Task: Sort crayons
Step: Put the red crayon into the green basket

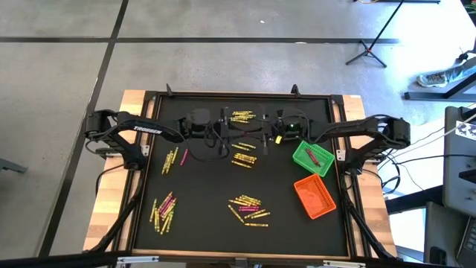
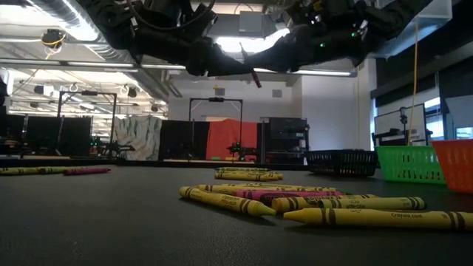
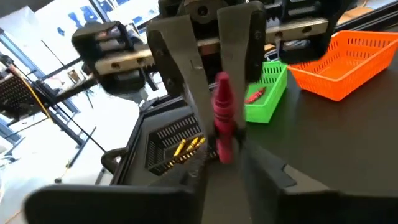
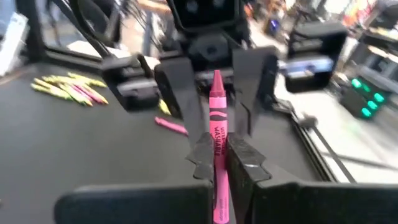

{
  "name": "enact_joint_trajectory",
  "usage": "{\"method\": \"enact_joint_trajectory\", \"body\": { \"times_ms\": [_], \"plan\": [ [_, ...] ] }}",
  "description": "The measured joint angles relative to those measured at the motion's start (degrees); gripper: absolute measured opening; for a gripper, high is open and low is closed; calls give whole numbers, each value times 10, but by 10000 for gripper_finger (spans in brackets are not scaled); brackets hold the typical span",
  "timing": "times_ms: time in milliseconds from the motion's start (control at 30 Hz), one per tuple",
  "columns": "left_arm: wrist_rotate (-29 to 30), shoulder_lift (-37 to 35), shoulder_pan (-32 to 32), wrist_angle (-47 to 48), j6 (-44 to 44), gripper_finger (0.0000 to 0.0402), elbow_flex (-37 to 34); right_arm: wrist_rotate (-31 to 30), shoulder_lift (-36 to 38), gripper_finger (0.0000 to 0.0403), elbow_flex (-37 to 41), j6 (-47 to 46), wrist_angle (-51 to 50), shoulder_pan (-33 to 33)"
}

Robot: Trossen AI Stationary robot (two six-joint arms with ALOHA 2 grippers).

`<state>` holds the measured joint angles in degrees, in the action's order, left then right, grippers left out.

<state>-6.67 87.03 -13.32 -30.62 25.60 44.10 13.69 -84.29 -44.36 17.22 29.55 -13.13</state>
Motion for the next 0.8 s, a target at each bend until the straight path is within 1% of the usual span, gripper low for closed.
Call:
{"method": "enact_joint_trajectory", "body": {
  "times_ms": [100,167,300,433,533,633,800],
  "plan": [
    [20,-1,0,23,-1,101,0,-42,49,17,0,8,-75,0],
    [41,-1,0,38,-1,108,0,-62,87,17,0,6,-130,0],
    [75,0,0,62,0,109,0,-104,160,18,0,-62,-261,0],
    [79,-1,0,60,0,109,0,-124,220,18,0,-129,-420,0],
    [79,-1,0,60,0,109,0,-141,249,18,0,-183,-525,0],
    [79,-1,0,62,0,109,0,-141,270,18,0,-241,-622,0],
    [71,-1,0,69,0,109,0,-142,277,19,0,-314,-778,0]
  ]
}}
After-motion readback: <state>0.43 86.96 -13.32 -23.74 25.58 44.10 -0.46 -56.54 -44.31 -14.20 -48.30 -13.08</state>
